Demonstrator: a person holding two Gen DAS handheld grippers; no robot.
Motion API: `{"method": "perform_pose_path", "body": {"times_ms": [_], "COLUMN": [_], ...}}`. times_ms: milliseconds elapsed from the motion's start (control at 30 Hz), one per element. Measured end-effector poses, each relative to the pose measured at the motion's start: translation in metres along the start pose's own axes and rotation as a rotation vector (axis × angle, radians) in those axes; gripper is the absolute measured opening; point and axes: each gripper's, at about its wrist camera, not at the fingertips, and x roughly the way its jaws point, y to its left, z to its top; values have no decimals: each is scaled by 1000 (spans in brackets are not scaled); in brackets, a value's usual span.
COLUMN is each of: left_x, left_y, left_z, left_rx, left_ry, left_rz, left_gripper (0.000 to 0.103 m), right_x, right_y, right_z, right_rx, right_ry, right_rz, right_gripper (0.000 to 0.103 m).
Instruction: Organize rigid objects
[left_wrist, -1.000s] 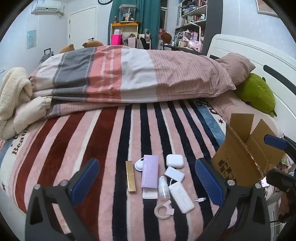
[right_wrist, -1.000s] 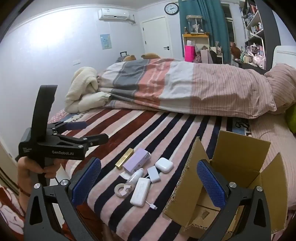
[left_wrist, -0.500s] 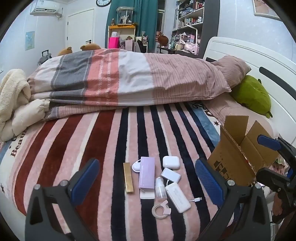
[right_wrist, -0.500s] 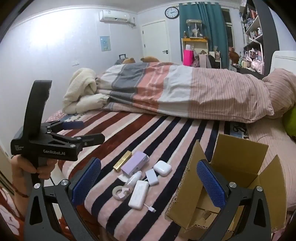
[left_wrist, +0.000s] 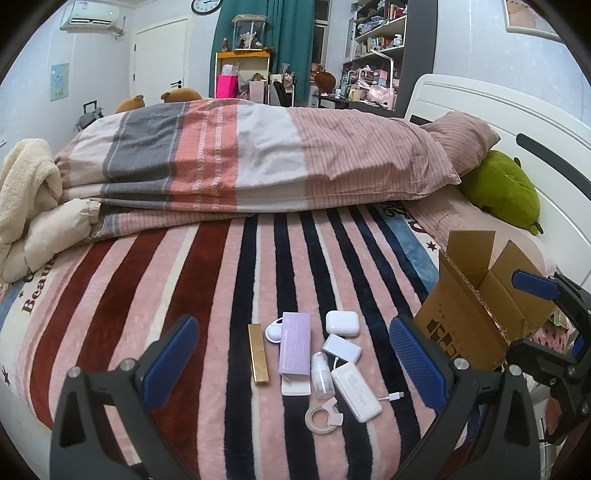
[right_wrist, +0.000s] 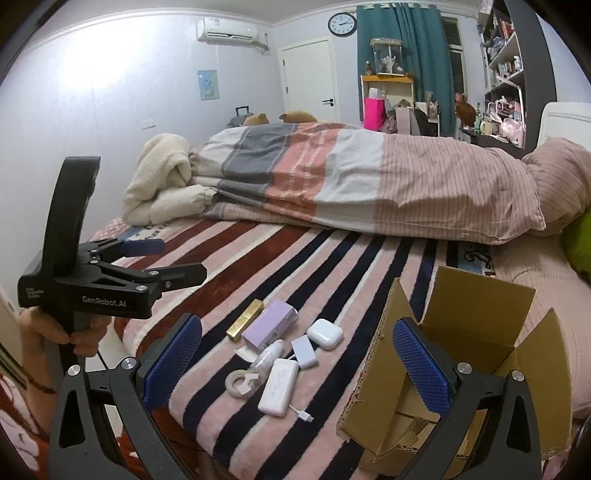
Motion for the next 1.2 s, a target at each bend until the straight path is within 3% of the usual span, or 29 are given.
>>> {"method": "perform_pose_path", "body": {"times_ms": [1200], "left_x": [-5], "left_y": [-1], "left_z": [2], "left_rx": [4], "left_ry": [-8], "left_rz": [-14], "left_gripper": [103], "right_x": [2], "right_y": [1], "right_z": [-4], "right_rx": [24], "right_ry": [27], "right_rz": [28], "right_gripper": [103]}}
